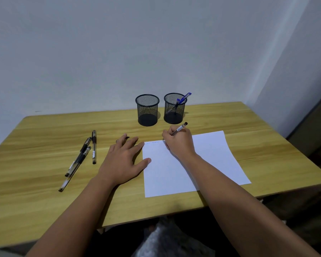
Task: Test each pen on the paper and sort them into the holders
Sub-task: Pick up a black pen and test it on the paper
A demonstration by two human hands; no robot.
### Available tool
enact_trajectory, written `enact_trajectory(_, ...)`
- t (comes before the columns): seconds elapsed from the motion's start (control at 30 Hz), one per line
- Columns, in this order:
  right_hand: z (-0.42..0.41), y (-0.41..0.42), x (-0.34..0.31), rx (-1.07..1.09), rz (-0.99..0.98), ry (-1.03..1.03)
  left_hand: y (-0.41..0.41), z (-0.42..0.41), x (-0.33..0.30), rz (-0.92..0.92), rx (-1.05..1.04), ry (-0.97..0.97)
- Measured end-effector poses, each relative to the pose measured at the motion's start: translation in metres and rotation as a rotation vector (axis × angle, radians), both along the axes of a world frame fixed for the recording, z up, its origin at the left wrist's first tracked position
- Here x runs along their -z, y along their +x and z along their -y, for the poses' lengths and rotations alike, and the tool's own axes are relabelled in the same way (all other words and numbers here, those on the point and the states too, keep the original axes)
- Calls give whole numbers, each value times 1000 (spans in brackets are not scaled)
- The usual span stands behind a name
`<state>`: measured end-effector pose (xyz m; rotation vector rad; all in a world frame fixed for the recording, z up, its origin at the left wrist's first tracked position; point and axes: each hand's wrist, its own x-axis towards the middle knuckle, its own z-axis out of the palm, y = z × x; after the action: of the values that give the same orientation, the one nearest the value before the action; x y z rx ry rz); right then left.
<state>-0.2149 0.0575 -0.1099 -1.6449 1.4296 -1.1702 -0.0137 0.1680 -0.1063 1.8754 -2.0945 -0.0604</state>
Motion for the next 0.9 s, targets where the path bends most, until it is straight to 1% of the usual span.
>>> enact_trajectory(0.33,1,-1,1,26,21,-26,0,0,1,-6,-5,-6)
enact_trajectory(0.47,2,-1,3,27,85,-12,0,0,1,-16,-3,-5)
enact_trajectory(0.63,4,0,5,7,52,-16,0,-1,0,-20,-1,-11)
enact_trajectory(0.9,5,0,4,35,27,-25,-1,0,0,-9,-2,-5)
